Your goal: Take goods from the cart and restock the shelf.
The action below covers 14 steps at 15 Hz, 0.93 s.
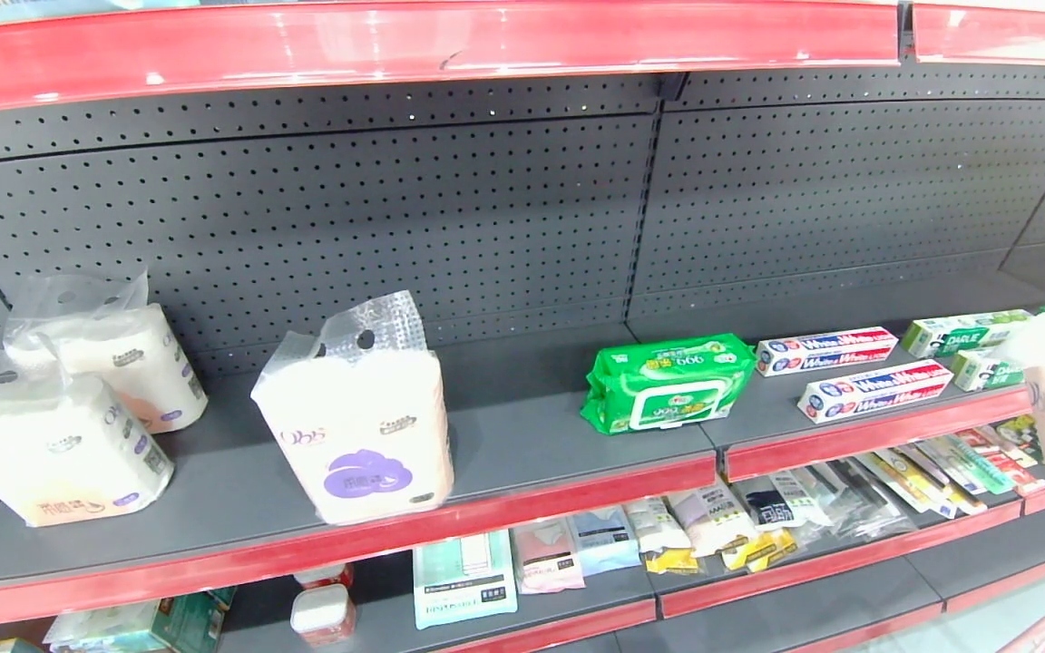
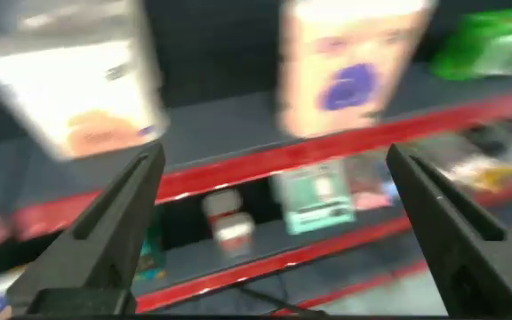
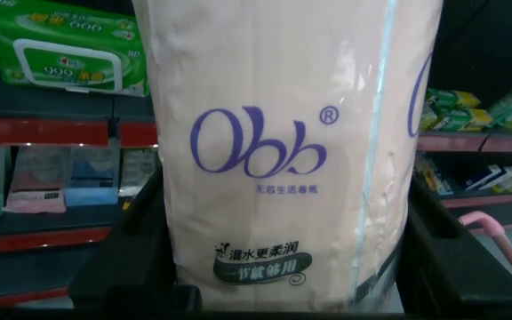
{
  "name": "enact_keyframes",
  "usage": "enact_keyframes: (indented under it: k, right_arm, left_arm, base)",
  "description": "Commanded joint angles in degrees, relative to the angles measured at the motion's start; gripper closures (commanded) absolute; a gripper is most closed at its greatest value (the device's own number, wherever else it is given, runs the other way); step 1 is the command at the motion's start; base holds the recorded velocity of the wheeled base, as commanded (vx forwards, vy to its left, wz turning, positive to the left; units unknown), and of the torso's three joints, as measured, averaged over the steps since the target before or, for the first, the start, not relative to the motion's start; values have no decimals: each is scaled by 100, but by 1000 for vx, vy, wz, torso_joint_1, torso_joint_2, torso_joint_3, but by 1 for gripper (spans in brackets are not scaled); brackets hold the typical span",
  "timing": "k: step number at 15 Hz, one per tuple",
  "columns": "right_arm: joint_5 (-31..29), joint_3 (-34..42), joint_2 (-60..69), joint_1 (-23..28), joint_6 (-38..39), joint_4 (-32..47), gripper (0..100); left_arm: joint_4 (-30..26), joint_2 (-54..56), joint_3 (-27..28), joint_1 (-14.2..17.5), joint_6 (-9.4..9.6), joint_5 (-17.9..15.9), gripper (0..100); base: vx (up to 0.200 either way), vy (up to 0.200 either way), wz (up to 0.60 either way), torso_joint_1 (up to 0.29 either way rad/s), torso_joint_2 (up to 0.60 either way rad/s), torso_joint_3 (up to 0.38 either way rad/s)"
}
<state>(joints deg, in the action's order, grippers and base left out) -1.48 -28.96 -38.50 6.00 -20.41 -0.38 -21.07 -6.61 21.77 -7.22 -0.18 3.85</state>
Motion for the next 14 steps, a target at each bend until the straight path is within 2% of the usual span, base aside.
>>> enact_keyframes:
  k: [1, 3, 4, 5, 10, 14]
  right_arm:
    - [-11, -21, -9, 7, -7, -15, 100]
    - [-2, -57, 9, 7, -16, -15, 100]
    - [-2, -101, 27, 7, -25, -15, 100]
    - [-11, -109, 53, 7, -16, -15, 100]
    - [-37, -136, 202, 42, -34, -6, 100]
    - [-55, -153, 211, 42, -7, -6, 100]
  left_arm:
    - [41, 98, -261, -43, -52, 388, 0]
    - [322, 98, -551, -43, 36, 309, 0]
    - [727, 98, -806, -43, 124, 142, 0]
    - [1149, 98, -1070, -43, 133, 19, 0]
    - [2300, 98, -2133, -43, 168, 327, 0]
    - [2432, 98, -2177, -43, 168, 327, 0]
  base:
    - [0, 0, 0, 0, 0, 0]
    - [0, 0, 0, 0, 0, 0]
    - [0, 0, 0, 0, 0, 0]
    - [0, 0, 0, 0, 0, 0]
    - [0, 0, 0, 0, 0, 0]
    - [0, 0, 0, 0, 0, 0]
